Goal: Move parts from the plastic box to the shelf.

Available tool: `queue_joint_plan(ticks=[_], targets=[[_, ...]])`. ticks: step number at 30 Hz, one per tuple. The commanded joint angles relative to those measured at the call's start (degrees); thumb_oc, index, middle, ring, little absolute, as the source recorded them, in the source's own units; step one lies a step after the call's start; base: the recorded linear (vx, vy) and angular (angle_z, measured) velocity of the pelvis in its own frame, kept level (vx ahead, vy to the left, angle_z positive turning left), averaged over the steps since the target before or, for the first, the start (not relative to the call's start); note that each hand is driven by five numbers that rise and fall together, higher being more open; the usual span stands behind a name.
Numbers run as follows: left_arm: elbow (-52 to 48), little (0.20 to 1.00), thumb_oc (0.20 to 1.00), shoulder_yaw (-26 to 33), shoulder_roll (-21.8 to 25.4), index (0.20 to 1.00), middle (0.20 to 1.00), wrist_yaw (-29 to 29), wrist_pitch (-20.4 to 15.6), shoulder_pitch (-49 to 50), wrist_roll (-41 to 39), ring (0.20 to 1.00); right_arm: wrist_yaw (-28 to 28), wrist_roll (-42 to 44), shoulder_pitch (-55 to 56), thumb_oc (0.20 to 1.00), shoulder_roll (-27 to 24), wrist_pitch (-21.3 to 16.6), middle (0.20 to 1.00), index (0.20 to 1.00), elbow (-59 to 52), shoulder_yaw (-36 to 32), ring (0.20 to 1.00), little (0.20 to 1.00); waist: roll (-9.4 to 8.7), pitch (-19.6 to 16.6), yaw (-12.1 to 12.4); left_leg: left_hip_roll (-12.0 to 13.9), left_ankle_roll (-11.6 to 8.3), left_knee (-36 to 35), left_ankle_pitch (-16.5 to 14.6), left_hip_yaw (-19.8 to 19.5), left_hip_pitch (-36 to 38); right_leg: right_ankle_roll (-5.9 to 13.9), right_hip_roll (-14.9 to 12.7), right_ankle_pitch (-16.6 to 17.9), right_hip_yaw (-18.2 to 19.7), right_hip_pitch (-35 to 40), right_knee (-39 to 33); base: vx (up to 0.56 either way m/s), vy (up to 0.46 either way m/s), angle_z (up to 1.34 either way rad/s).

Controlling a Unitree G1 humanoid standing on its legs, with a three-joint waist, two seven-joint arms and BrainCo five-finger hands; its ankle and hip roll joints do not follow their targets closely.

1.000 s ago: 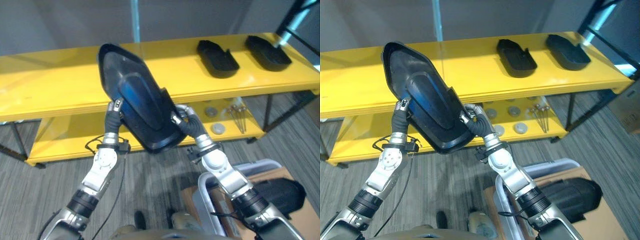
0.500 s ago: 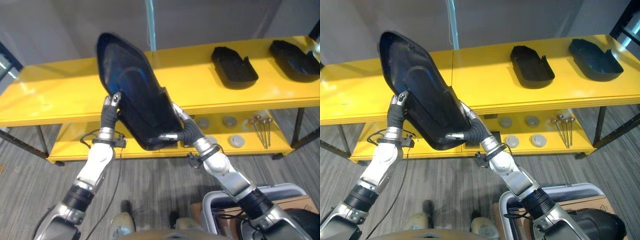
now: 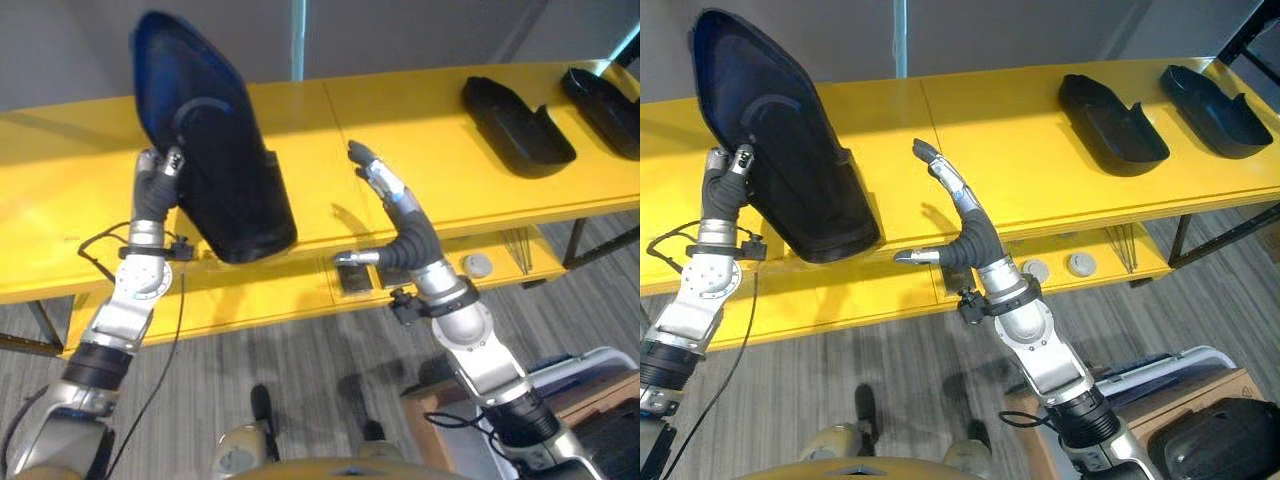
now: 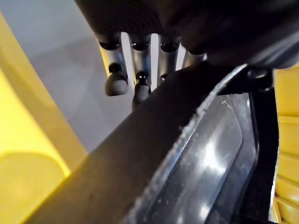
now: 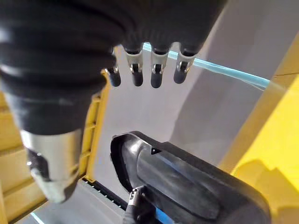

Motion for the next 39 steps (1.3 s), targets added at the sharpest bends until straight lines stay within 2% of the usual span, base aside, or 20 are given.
queue_joint_plan(ticks=[1,2,3,4,6,7,9,13,16,18,19,20,24,29,31,32,33,36,39], targets=[[-3.13,0.2,0.2,5.53,2.38,0.2,0.2,0.84,-2.24,1.75,0.86,0.2,-0.8,0.98,5.8,1.0,-2.5,-1.93,1.0,1.0,-0.28,-8.22,1.0,1.0,0.66,-4.56,-1.27,5.23,-6.27,7.75,-12.36,-1.29,2.45,3.22,5.89,-2.69,1.39,1.48,-1.5,0.12,0.188,-0.39],[-3.1,0.2,0.2,5.49,2.36,0.2,0.2,0.8,-2.26,1.75,0.81,0.2,-0.76,1.02,5.91,1.0,-2.54,-1.91,1.0,1.0,-0.36,-8.29,1.0,1.0,0.67,-4.57,-1.25,5.19,-6.27,7.67,-12.4,-1.3,2.56,3.22,5.9,-2.9,1.38,1.45,-1.27,0.16,0.286,-0.28],[-1.49,0.2,0.2,5.68,2.4,0.2,0.2,0.48,-1.87,0.8,-0.53,0.2,-0.91,1.31,6.62,1.0,-3.02,-1.73,1.0,1.0,0.22,-9.63,1.0,1.0,1.14,-4.57,-1.69,4.52,-5.8,6.3,-11.81,-1.75,2.62,3.22,8.47,-5.82,2.3,0.26,-2.08,0.03,0.15,-0.01],[0.36,0.2,0.2,4.8,2.5,0.2,0.2,0.18,-1.68,-0.36,-2.03,0.2,-1.34,1.73,6.76,1.0,-3.22,-1.52,1.0,1.0,1.47,-9.7,1.0,1.0,1.46,-4.23,-2.39,3.26,-5.36,5.13,-11.81,-2.14,2.89,3.22,10.4,-6.56,3.04,-0.81,-2.67,0.05,0.191,0.11],[1.87,0.2,0.2,4.84,2.99,0.2,0.2,-1.7,-1.57,-1.59,-5.08,0.2,-1.6,2.1,8.43,1.0,-3.42,-1.42,1.0,1.0,0.7,-12.03,1.0,1.0,1.55,-3.78,-3.35,1.68,-5.21,3.76,-11.69,-2.33,3.68,2.94,11.11,-7.16,1.31,-0.79,-3.2,0.13,0.06,0.4],[5.47,0.2,0.2,4.24,2.72,0.2,0.2,-2.91,-1.43,-2.94,-8.58,0.2,-1.19,2.33,8.76,1.0,-3.89,-1.29,1.0,1.0,1.5,-11.96,1.0,1.0,2.08,-3.66,-4.21,1.66,-5.46,2.39,-11.0,-2.39,4.46,2.76,12.28,-7.13,0.54,-1.24,-3.46,0.15,-0.017,0.47],[7.73,0.2,0.2,4.33,3.23,0.2,0.2,-3.64,-1.26,-3.58,-10.36,0.2,-0.46,2.68,8.84,1.0,-4.42,-1.18,1.0,1.0,1.67,-11.76,1.0,1.0,2.29,-3.4,-4.3,1.82,-5.61,1.78,-10.74,-2.26,4.93,2.55,12.59,-6.9,-0.19,-1.67,-3.73,0.13,-0.022,0.19],[16.0,0.2,0.2,4.05,4.46,0.2,0.2,-7.91,-1.36,-5.93,-20.05,0.2,1.53,4.63,9.31,1.0,-5.8,-1.22,1.0,1.0,1.9,-10.13,1.0,1.0,3.49,-2.12,-5.05,2.65,-6.32,0.29,-9.37,-1.08,5.05,1.51,14.1,-6.33,-1.52,-2.8,-6.04,0.07,-0.027,-0.02],[19.97,0.2,0.2,3.41,5.78,0.2,0.2,-9.17,-0.91,-7.81,-21.95,0.2,2.1,5.47,9.32,1.0,-5.8,-1.42,1.0,1.0,2.08,-9.24,1.0,1.0,3.79,-1.76,-5.36,3.08,-6.55,-0.38,-8.67,-0.68,4.21,1.23,14.81,-6.12,-1.32,-4.07,-6.5,-0.02,-0.015,-0.13],[28.79,0.2,0.2,1.31,8.83,0.2,0.2,-12.02,1.23,-12.22,-23.38,0.2,2.74,6.42,8.0,1.0,-6.16,-1.93,1.0,1.0,2.34,-7.27,1.0,1.0,4.51,-0.51,-5.9,3.68,-6.79,-0.94,-7.86,-0.12,3.02,1.16,15.61,-6.02,-1.32,-5.49,-6.73,-0.03,-0.012,-0.17],[28.91,0.2,0.2,1.25,8.91,0.2,0.2,-12.08,1.18,-12.39,-23.43,0.2,2.74,6.43,7.91,1.0,-6.1,-1.94,1.0,1.0,2.37,-7.28,1.0,1.0,4.41,-0.61,-5.81,3.73,-6.85,-0.95,-7.61,-0.03,2.76,1.09,15.67,-5.76,-1.22,-5.77,-6.79,-0.04,-0.021,-0.16],[33.57,0.2,0.2,-0.25,10.16,0.2,0.2,-13.62,2.17,-14.84,-24.32,0.2,2.92,6.91,6.75,1.0,-6.35,-2.07,1.0,1.0,2.49,-6.26,1.0,1.0,4.82,-0.02,-5.96,3.93,-6.94,-0.89,-7.43,0.01,2.29,1.15,15.93,-5.81,-1.39,-6.41,-6.53,-0.02,-0.009,-0.17],[42.15,0.2,0.2,-3.81,16.53,0.2,0.2,-18.91,4.45,-19.58,-22.28,0.2,4.61,8.83,4.14,1.0,-7.29,-2.91,1.0,1.0,2.94,-3.97,1.0,1.0,5.7,0.99,-6.26,4.77,-7.56,-1.23,-6.12,0.7,0.26,1.23,16.7,-5.14,-1.41,-8.66,-6.46,-0.01,-0.01,-0.11],[50.48,0.2,0.2,-6.96,21.95,0.2,0.2,-20.34,6.17,-24.58,-12.29,0.2,5.46,9.6,2.35,1.0,-8.11,-4.12,1.0,1.0,3.92,-2.96,1.0,1.0,6.67,2.05,-6.47,5.57,-8.13,-1.28,-5.35,1.66,-1.01,1.29,17.3,-4.78,-1.24,-10.37,-6.23,0.01,0.001,-0.14],[52.68,0.2,0.2,-9.13,24.11,0.2,0.2,-19.0,6.27,-27.03,-6.51,0.2,5.67,9.66,2.14,1.0,-8.56,-4.81,1.0,1.0,3.84,-3.36,1.0,1.0,6.85,2.24,-6.59,5.85,-8.23,-1.14,-5.28,1.99,-1.21,1.26,17.5,-4.82,-1.1,-10.68,-6.04,0.03,-0.004,-0.05],[54.37,0.2,0.2,-11.27,25.55,0.2,0.2,-17.45,6.73,-28.78,-0.35,0.2,5.9,9.86,2.3,1.0,-8.67,-5.74,1.0,1.0,3.67,-4.01,1.0,1.0,6.95,2.35,-6.54,6.13,-8.35,-1.07,-5.21,2.35,-1.3,1.35,17.51,-4.87,-1.21,-10.93,-5.84,0.02,-0.007,-0.07],[54.42,0.2,0.2,-11.4,25.52,0.2,0.2,-17.44,6.72,-28.92,-0.34,0.2,5.9,9.86,2.33,1.0,-8.64,-5.75,1.0,1.0,3.67,-4.07,1.0,1.0,6.92,2.35,-6.47,6.13,-8.35,-1.07,-5.22,2.36,-1.3,1.35,17.51,-4.88,-1.19,-10.94,-5.82,0.02,-0.005,-0.09],[56.22,0.2,0.2,-15.12,27.29,0.2,0.2,-15.51,7.55,-31.6,9.31,0.2,6.38,9.01,3.99,1.0,-9.02,-6.87,1.0,1.0,2.92,-4.92,1.0,1.0,7.08,2.11,-6.53,6.5,-8.52,-0.89,-5.43,2.96,-1.29,1.47,17.51,-5.14,-1.42,-11.4,-5.33,0.03,-0.001,-0.08],[56.43,0.2,0.2,-17.41,27.57,0.2,0.2,-14.22,7.46,-32.93,13.57,0.2,6.73,8.59,4.91,1.0,-9.2,-7.38,1.0,1.0,2.51,-5.36,1.0,1.0,7.05,1.88,-6.46,6.6,-8.61,-0.71,-5.57,3.18,-1.27,1.57,17.43,-5.29,-1.69,-11.46,-5.18,0.02,-0.002,-0.03]])
